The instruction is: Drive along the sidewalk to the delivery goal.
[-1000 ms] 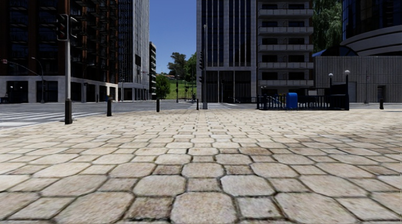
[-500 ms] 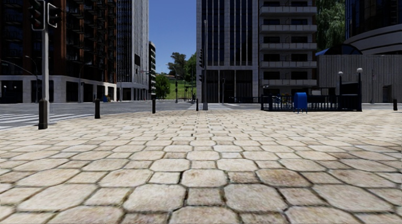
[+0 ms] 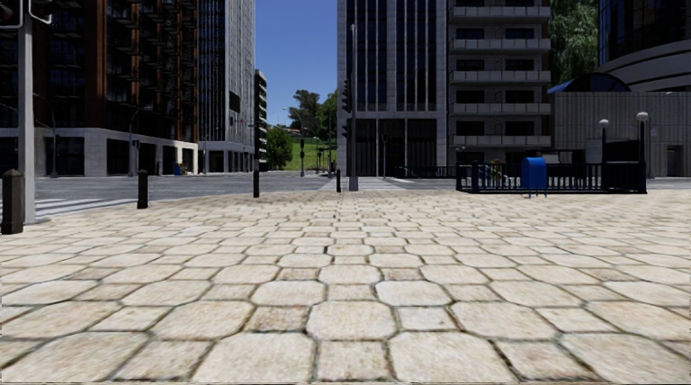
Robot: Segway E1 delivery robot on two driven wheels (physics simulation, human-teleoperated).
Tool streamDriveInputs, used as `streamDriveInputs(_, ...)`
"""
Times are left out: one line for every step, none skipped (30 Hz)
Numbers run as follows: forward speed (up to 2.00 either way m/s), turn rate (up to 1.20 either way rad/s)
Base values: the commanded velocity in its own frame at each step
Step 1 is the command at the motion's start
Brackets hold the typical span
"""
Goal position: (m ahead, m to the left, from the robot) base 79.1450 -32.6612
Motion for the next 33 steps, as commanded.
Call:
streamDriveInputs(2.00,0.00)
streamDriveInputs(2.00,0.00)
streamDriveInputs(1.99,0.00)
streamDriveInputs(1.93,0.00)
streamDriveInputs(1.91,0.00)
streamDriveInputs(1.91,0.00)
streamDriveInputs(1.85,0.00)
streamDriveInputs(1.78,0.00)
streamDriveInputs(1.77,0.00)
streamDriveInputs(1.78,0.00)
streamDriveInputs(1.78,0.00)
streamDriveInputs(1.87,0.00)
streamDriveInputs(2.00,0.00)
streamDriveInputs(2.00,0.00)
streamDriveInputs(2.00,0.00)
streamDriveInputs(2.00,0.00)
streamDriveInputs(2.00,0.00)
streamDriveInputs(2.00,0.00)
streamDriveInputs(2.00,0.00)
streamDriveInputs(2.00,0.00)
streamDriveInputs(2.00,0.00)
streamDriveInputs(2.00,0.00)
streamDriveInputs(2.00,0.00)
streamDriveInputs(1.98,0.00)
streamDriveInputs(1.95,0.00)
streamDriveInputs(1.95,0.00)
streamDriveInputs(2.00,0.00)
streamDriveInputs(2.00,0.00)
streamDriveInputs(2.00,0.00)
streamDriveInputs(2.00,0.00)
streamDriveInputs(2.00,0.00)
streamDriveInputs(1.98,0.00)
streamDriveInputs(1.93,0.00)
